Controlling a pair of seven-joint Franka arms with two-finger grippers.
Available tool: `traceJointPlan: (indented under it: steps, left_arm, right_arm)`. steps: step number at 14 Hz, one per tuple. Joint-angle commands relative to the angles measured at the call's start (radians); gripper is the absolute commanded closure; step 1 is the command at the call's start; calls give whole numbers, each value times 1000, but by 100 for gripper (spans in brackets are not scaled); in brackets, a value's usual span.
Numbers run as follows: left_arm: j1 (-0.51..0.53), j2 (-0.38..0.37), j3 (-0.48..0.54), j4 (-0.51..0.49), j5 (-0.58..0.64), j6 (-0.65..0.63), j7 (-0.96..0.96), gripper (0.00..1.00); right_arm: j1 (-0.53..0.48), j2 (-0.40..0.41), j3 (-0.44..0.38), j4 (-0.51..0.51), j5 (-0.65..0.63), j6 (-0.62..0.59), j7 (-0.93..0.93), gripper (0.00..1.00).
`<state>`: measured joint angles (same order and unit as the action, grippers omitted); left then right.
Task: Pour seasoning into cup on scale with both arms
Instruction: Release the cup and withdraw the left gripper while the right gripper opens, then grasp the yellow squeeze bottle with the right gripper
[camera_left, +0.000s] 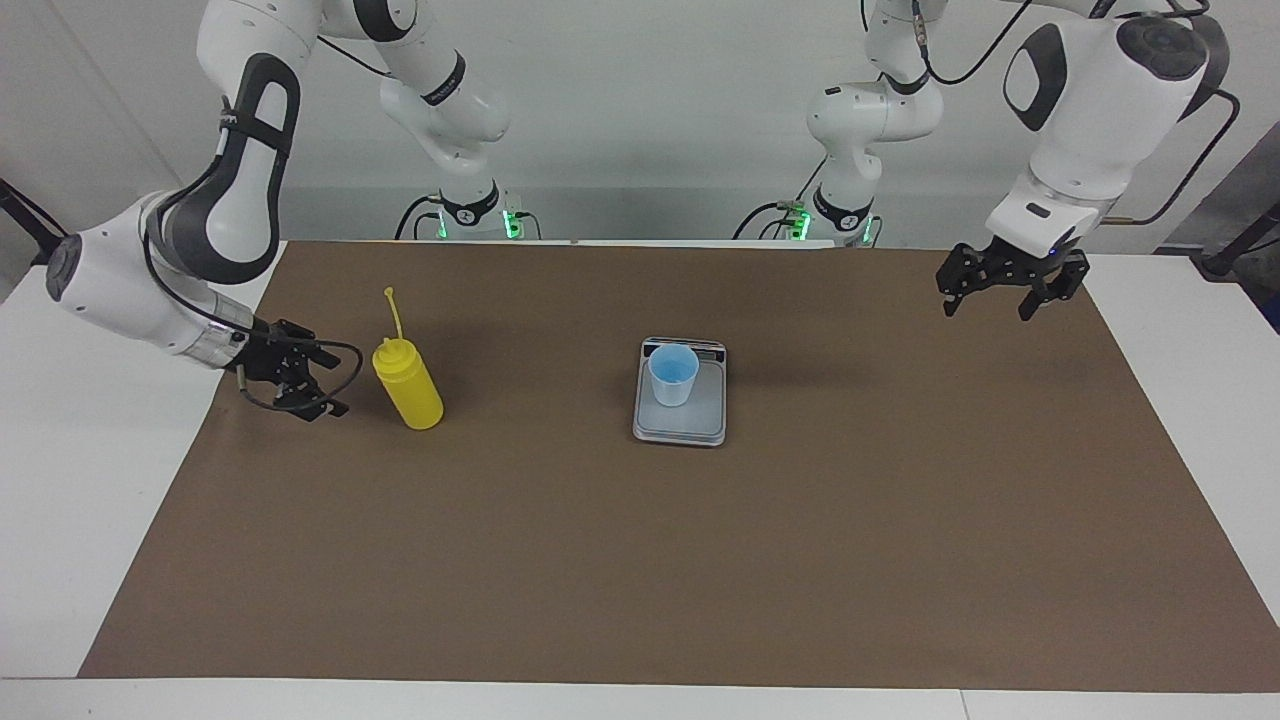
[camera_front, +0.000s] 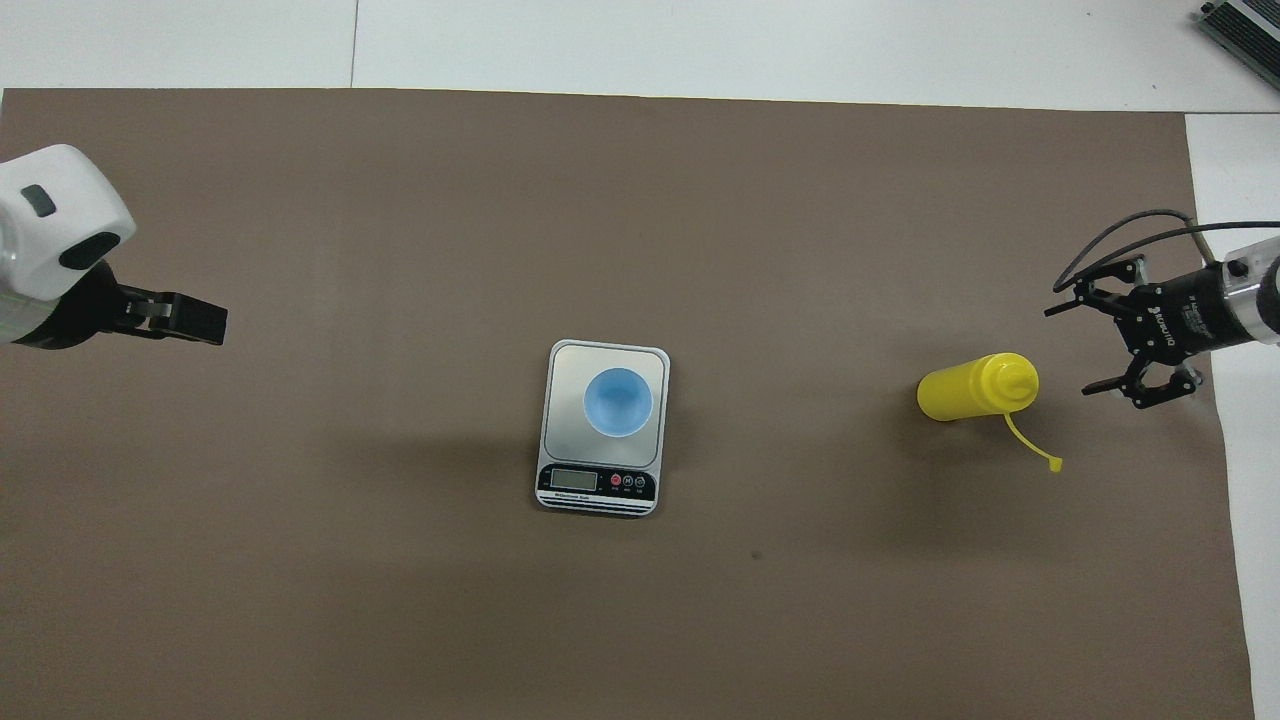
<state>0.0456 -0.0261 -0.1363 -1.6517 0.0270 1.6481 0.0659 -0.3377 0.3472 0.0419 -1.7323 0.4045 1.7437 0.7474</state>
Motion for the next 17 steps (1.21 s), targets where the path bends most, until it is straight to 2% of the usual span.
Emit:
traceJointPlan:
  steps: [1, 3, 7, 9, 12, 16, 17]
  left_arm:
    - [28, -1, -13, 29, -18, -53, 40, 0]
    - [23, -21, -8, -3, -18, -44, 48, 0]
    - [14, -26, -14, -7, -18, -54, 45, 0]
    - [26, -15, -11, 33, -68, -83, 32, 0]
    - [31, 15, -9, 113, -81, -159, 32, 0]
    - [28, -2, -9, 66, -73, -131, 35, 0]
    - [28, -3, -9, 63, -73, -131, 37, 0]
  right_arm:
    - [-21, 22, 7, -41, 63, 10, 9, 0]
    - [-20, 23, 7, -73, 89, 10, 9, 0]
    - [-18, 9, 9, -124, 128, -4, 7, 0]
    - [-20, -7, 7, -157, 158, -13, 7, 0]
    - [-18, -17, 9, -193, 177, -15, 6, 0]
    - [-8, -19, 9, -190, 177, -16, 0, 0]
    - [-7, -20, 10, -188, 177, -16, 0, 10]
